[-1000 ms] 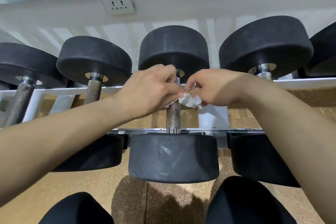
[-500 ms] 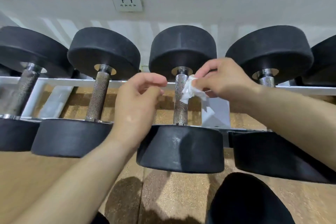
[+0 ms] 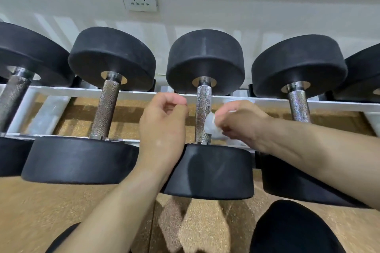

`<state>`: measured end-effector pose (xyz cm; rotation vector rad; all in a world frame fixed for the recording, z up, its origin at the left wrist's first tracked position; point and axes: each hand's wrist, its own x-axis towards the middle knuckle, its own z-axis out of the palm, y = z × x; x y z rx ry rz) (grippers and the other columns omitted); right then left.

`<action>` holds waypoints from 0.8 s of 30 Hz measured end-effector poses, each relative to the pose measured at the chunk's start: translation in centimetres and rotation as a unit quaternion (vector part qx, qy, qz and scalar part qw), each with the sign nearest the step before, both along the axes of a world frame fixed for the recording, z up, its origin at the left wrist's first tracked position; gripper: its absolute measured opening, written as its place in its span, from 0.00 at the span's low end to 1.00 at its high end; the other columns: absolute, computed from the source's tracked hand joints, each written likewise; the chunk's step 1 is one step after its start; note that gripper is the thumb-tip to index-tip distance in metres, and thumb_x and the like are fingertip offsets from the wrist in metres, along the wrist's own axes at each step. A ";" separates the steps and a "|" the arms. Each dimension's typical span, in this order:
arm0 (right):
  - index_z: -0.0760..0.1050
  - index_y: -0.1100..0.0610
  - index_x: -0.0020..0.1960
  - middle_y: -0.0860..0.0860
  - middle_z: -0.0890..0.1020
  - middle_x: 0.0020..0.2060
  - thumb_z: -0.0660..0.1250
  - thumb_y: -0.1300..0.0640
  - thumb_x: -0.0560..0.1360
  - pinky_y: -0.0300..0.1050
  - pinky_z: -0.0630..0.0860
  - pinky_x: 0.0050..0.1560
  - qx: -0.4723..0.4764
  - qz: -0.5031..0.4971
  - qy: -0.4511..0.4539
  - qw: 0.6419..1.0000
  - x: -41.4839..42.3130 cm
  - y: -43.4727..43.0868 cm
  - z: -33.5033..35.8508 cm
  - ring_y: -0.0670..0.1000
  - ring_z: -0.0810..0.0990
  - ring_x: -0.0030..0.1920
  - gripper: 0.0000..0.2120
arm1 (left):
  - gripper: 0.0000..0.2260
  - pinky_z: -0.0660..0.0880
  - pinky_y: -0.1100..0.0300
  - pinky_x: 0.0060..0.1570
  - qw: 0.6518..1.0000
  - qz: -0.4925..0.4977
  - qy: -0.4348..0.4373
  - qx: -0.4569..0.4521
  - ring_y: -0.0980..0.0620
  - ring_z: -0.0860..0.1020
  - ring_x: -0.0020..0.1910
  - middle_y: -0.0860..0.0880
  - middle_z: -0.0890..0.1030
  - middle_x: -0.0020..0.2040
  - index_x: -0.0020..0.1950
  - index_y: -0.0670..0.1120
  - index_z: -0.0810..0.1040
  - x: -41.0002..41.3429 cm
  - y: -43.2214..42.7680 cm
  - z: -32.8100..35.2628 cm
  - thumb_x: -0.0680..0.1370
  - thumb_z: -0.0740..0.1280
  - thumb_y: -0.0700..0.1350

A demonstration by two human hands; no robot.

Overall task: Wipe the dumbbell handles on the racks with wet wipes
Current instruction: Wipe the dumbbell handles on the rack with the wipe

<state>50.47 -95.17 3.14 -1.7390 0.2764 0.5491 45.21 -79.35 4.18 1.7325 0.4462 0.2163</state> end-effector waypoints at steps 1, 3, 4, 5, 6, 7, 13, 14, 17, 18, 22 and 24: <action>0.75 0.62 0.33 0.54 0.72 0.25 0.63 0.77 0.71 0.35 0.70 0.24 0.021 -0.040 -0.020 0.999 0.7 0.1 -0.1 0.47 0.72 0.22 0.14 | 0.06 0.79 0.50 0.51 1.000 0.000 0.003 0.002 0.51 0.83 0.46 0.54 0.84 0.42 0.43 0.53 0.81 0.0 0.0 0.0 0.70 0.65 0.48; 0.75 0.61 0.34 0.54 0.73 0.26 0.63 0.77 0.72 0.38 0.70 0.27 0.052 -0.105 -0.061 0.991 1.9 0.4 -0.4 0.49 0.72 0.23 0.14 | 0.04 0.79 0.49 0.52 1.000 0.000 0.004 0.008 0.50 0.83 0.46 0.54 0.84 0.42 0.43 0.52 0.81 0.0 0.0 0.1 0.72 0.66 0.46; 0.74 0.61 0.34 0.54 0.73 0.27 0.62 0.77 0.72 0.39 0.69 0.30 0.055 -0.119 -0.076 0.988 2.3 0.6 -0.6 0.51 0.71 0.25 0.14 | 0.04 0.79 0.49 0.52 1.000 0.001 0.004 0.010 0.50 0.83 0.46 0.53 0.84 0.42 0.43 0.52 0.81 0.0 0.0 0.1 0.73 0.67 0.45; 0.75 0.61 0.34 0.55 0.73 0.29 0.62 0.77 0.71 0.42 0.67 0.33 0.051 -0.121 -0.083 0.988 2.5 0.9 -0.8 0.53 0.70 0.28 0.14 | 0.04 0.79 0.50 0.52 1.000 0.003 0.005 0.012 0.50 0.83 0.46 0.53 0.84 0.42 0.43 0.52 0.81 0.1 0.0 0.1 0.74 0.67 0.44; 0.75 0.61 0.36 0.56 0.73 0.31 0.61 0.77 0.71 0.43 0.66 0.35 0.045 -0.115 -0.082 0.989 2.6 1.1 -0.8 0.53 0.70 0.29 0.13 | 0.05 0.79 0.50 0.52 1.000 0.006 0.007 0.015 0.51 0.83 0.46 0.53 0.84 0.42 0.42 0.52 0.81 0.1 -0.1 0.1 0.74 0.67 0.43; 0.76 0.62 0.39 0.56 0.73 0.31 0.59 0.77 0.71 0.43 0.65 0.35 0.049 -0.105 -0.070 0.991 2.5 1.2 -0.9 0.52 0.69 0.29 0.13 | 0.05 0.79 0.51 0.51 1.000 0.008 0.008 0.017 0.50 0.83 0.45 0.53 0.84 0.42 0.42 0.52 0.81 0.1 -0.1 0.1 0.75 0.67 0.42; 0.72 0.61 0.37 0.55 0.76 0.28 0.49 0.80 0.73 0.45 0.73 0.36 0.119 0.009 0.066 0.991 1.4 1.4 -0.7 0.50 0.76 0.27 0.20 | 0.05 0.77 0.52 0.49 1.000 0.001 -0.003 0.003 0.48 0.82 0.45 0.52 0.83 0.41 0.41 0.53 0.80 0.2 -0.1 -0.1 0.69 0.65 0.48; 0.73 0.61 0.37 0.55 0.79 0.30 0.50 0.79 0.73 0.46 0.75 0.39 0.084 0.028 0.081 0.993 1.0 1.5 -0.9 0.51 0.79 0.30 0.19 | 0.05 0.77 0.52 0.49 1.000 0.002 -0.004 0.003 0.48 0.82 0.45 0.52 0.83 0.41 0.41 0.53 0.80 0.2 -0.1 -0.1 0.69 0.65 0.48; 0.72 0.58 0.34 0.55 0.74 0.29 0.58 0.74 0.70 0.41 0.69 0.35 -0.085 0.114 0.107 0.984 0.1 1.3 -1.1 0.50 0.72 0.29 0.14 | 0.03 0.76 0.55 0.48 1.000 0.003 -0.004 0.009 0.48 0.82 0.45 0.52 0.83 0.41 0.41 0.51 0.80 0.2 0.0 -0.2 0.72 0.66 0.46; 0.71 0.58 0.33 0.55 0.71 0.28 0.58 0.73 0.68 0.42 0.66 0.35 -0.092 0.111 0.106 0.984 0.2 1.3 -1.1 0.50 0.69 0.29 0.13 | 0.03 0.76 0.56 0.48 1.000 0.005 -0.004 0.011 0.48 0.82 0.45 0.52 0.83 0.41 0.41 0.51 0.80 0.2 0.1 -0.2 0.74 0.67 0.44; 0.68 0.61 0.35 0.56 0.70 0.29 0.52 0.80 0.72 0.40 0.64 0.29 0.031 -0.049 0.059 0.997 2.2 1.7 -0.8 0.51 0.69 0.28 0.17 | 0.06 0.76 0.56 0.47 1.000 0.006 -0.005 0.024 0.49 0.83 0.44 0.53 0.83 0.40 0.41 0.51 0.80 0.2 0.1 -0.2 0.75 0.67 0.42; 0.71 0.65 0.41 0.58 0.70 0.35 0.54 0.80 0.73 0.40 0.69 0.28 0.072 -0.096 0.039 0.992 2.9 2.0 -0.5 0.53 0.70 0.30 0.14 | 0.04 0.75 0.56 0.47 1.000 0.005 -0.006 0.023 0.49 0.83 0.44 0.54 0.82 0.39 0.40 0.51 0.79 0.2 0.1 -0.2 0.74 0.67 0.44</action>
